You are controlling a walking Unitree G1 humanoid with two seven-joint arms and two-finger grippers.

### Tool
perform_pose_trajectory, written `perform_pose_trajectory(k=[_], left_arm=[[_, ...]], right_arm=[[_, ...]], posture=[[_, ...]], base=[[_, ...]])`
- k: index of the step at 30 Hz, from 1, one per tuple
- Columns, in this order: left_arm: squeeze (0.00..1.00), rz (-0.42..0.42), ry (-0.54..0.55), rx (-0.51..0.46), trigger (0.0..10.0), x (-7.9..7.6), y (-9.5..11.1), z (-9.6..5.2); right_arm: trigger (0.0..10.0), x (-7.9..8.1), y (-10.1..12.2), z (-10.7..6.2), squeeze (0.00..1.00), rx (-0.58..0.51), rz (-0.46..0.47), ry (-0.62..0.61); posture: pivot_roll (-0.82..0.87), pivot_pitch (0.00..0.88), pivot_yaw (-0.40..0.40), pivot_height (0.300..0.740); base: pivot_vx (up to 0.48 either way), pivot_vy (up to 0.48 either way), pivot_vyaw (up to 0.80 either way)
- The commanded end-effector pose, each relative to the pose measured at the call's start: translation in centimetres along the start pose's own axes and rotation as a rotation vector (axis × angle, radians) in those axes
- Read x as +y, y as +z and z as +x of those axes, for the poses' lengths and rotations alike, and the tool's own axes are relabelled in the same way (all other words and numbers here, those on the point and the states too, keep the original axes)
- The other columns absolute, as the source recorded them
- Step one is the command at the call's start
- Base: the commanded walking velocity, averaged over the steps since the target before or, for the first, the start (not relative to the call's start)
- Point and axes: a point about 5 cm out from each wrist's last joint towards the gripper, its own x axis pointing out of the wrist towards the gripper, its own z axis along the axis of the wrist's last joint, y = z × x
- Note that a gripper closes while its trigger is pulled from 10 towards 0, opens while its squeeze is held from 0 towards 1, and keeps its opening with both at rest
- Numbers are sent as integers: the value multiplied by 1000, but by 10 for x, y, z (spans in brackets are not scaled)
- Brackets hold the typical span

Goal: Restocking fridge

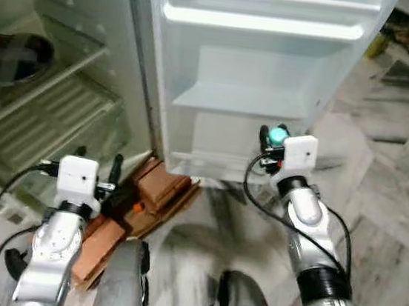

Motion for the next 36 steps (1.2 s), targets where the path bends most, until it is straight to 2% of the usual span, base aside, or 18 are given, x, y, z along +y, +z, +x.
perform_pose_trajectory(k=[1, 10, 17, 22, 29, 36], left_arm=[[0, -8, -15, 12, 10000, -4, -3, -1], [0, -4, -28, 16, 10000, -6, -5, 0], [0, -18, -24, 17, 10000, -6, -5, -1], [0, -20, -22, 21, 10000, -6, -6, -2], [0, -25, -20, 22, 10000, -6, -6, -3], [0, -32, -23, 26, 10000, -7, -6, -6]], right_arm=[[10000, -6, 2, -1, 0, -18, -18, -14], [10000, -7, 0, -2, 0, -14, -24, -20], [10000, -3, -9, -3, 0, 36, 11, 11], [10000, 10, -18, -6, 0, 84, 80, 108], [10000, 12, -17, -8, 0, 66, 72, 115], [10000, 14, -13, -6, 0, 44, 60, 133]], posture=[[59, 167, -11, 642], [60, 168, -8, 642], [65, 172, -10, 642], [70, 176, -11, 642], [69, 180, -14, 642], [73, 188, -18, 602]], base=[[382, 0, 0], [374, 0, 0], [0, 0, 0], [0, 0, 0], [0, 0, 0], [0, 0, 0]])
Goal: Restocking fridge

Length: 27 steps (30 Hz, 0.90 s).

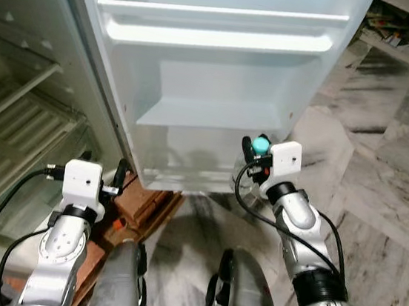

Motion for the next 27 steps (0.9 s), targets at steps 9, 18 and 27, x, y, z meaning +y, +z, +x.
perform_pose_trajectory(k=[9, 18, 27], left_arm=[[0, -12, 4, 25, 10000, 2, -3, -11], [0, -5, 8, 32, 10000, 4, -3, -18], [0, 9, -2, 42, 10000, 4, -1, -26]], right_arm=[[10000, 10, 3, 3, 0, -21, -20, 48], [10000, 25, 16, 15, 0, -101, -130, 106], [10000, 31, 47, 46, 0, -203, -235, 126]], posture=[[92, 207, -15, 567], [113, 228, -9, 567], [135, 260, -5, 567]], base=[[0, 0, 0], [0, 0, 0], [0, 0, 0]])
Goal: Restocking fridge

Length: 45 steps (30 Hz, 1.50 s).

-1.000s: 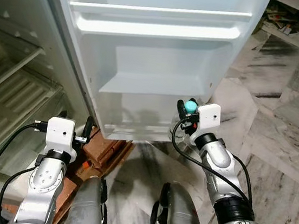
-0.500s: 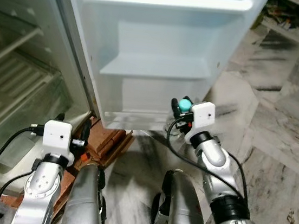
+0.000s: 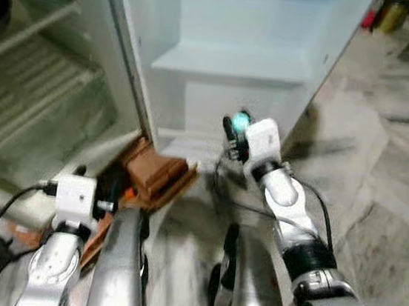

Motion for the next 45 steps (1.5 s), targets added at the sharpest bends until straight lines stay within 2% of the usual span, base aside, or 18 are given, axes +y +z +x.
perform_pose_trajectory(k=[1, 3, 6, 10, 15, 20, 26, 30, 31, 33, 36, 40, 41, 43, 45], left_arm=[[0, 13, -9, -2, 10000, 1, 3, -3], [0, 16, -9, 0, 10000, 2, 4, -7], [0, 13, -4, 10, 10000, 2, 4, -13], [0, 11, -4, 22, 10000, 2, 4, -17], [0, 19, -23, 33, 10000, -2, 5, -23], [0, 17, -17, 40, 10000, -1, 7, -27], [0, 15, -15, 52, 10000, -1, 6, -30], [0, 17, -18, 60, 10000, -1, 5, -31], [0, 19, -19, 62, 10000, -1, 5, -31], [0, 20, -21, 61, 10000, -1, 6, -30], [0, 23, -27, 57, 10000, -3, 8, -29], [0, 22, -28, 56, 10000, -3, 9, -31], [0, 22, -28, 56, 10000, -3, 9, -31], [0, 18, -10, 55, 10000, 0, 12, -39], [0, 45, 32, 67, 10000, 14, 16, -48]], right_arm=[[10000, 2, 13, 9, 0, -65, -52, 5], [10000, -2, 23, 18, 0, -102, -139, -12], [10000, -10, 25, 23, 0, -103, -190, -60], [10000, -14, 23, 24, 0, -89, -197, -86], [10000, -18, 0, 16, 0, 19, -274, -97], [10000, -29, -19, 7, 0, 139, -231, -177], [10000, -32, -14, 8, 0, 102, -263, -175], [10000, -36, 3, 15, 0, -4, -311, -205], [10000, -34, 8, 18, 0, -34, -354, -182], [10000, -32, 11, 20, 0, -47, -363, -171], [10000, -28, 11, 26, 0, -17, -343, -140], [10000, -36, 3, 24, 0, 67, -231, -196], [10000, -36, 3, 24, 0, 67, -231, -196], [10000, -43, 0, 22, 0, 94, -196, -229], [10000, -46, 3, 23, 0, 85, -199, -246]], posture=[[139, 265, -4, 567], [151, 280, -4, 567], [163, 299, -6, 567], [170, 319, -6, 567], [185, 337, -9, 567], [196, 354, -13, 567], [192, 362, -13, 567], [198, 361, -10, 567], [200, 358, -8, 567], [202, 357, -6, 567], [203, 358, -6, 567], [212, 376, -7, 567], [212, 376, -7, 567], [216, 396, -6, 567], [231, 427, 13, 567]], base=[[0, 0, 0], [0, 0, 0], [0, 0, 0], [0, 0, 0], [0, 0, 0], [0, 0, 0], [0, 0, 0], [0, 0, 0], [0, 0, 0], [0, 0, 0], [0, 0, 0], [0, 0, 0], [0, 0, 0], [0, 0, 0], [0, 0, 0]])
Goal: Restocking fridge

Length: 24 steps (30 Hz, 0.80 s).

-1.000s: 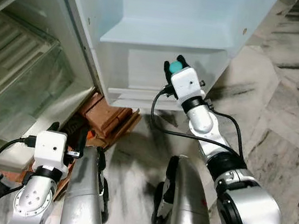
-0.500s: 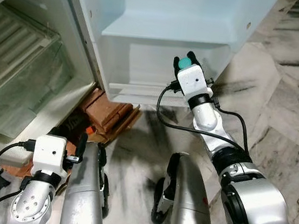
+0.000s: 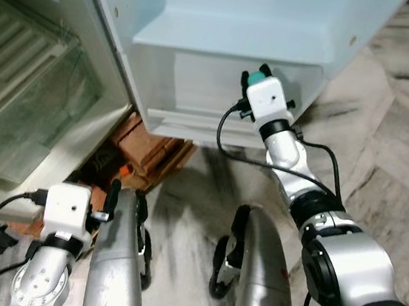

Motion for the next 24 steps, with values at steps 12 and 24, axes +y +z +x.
perform_pose_trajectory(k=[12, 24], left_arm=[[0, 78, 23, 68, 10000, 27, 4, -22], [0, 87, -30, 77, 10000, 24, -1, -5]], right_arm=[[10000, -9, -29, -10, 0, 215, 148, -113], [10000, -33, -41, -15, 1000, 293, 224, -233]], posture=[[293, 468, 63, 567], [264, 401, 83, 567]], base=[[0, 0, 0], [0, 0, 0]])
